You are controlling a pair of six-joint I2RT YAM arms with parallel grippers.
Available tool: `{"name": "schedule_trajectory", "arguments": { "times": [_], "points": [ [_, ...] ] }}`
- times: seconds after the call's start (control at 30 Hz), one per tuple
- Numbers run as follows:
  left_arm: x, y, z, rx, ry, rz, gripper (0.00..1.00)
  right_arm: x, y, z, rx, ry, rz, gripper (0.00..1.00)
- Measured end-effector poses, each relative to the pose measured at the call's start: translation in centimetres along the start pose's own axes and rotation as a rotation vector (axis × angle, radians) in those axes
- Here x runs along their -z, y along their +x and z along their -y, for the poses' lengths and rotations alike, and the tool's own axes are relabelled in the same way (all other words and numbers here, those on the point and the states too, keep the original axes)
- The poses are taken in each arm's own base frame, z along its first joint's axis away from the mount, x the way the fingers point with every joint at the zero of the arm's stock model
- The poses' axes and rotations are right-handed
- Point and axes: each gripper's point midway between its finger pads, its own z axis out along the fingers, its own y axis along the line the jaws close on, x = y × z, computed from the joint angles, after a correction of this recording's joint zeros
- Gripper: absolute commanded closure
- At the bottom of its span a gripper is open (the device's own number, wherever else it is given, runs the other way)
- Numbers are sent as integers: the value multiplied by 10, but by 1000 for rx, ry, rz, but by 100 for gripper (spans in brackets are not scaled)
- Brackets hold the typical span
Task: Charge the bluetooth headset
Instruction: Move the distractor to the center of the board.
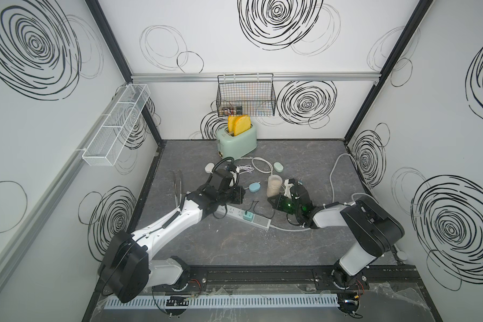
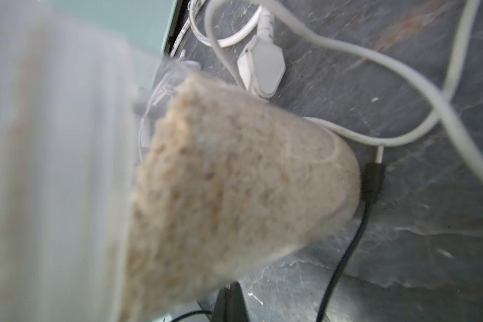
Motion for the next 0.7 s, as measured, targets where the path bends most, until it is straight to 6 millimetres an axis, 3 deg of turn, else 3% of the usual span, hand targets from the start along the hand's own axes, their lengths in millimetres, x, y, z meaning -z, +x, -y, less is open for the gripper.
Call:
{"name": "schedule_trajectory", "arguments": {
  "times": [0.33,0.7],
  "points": [
    [4,2,-3,6,-2,2,83,-18,-25,8,-122,-24,92,98],
    [16,1,-7,17,-15,24,82,-23,-76,42,-228,28,220,98]
  ]
}}
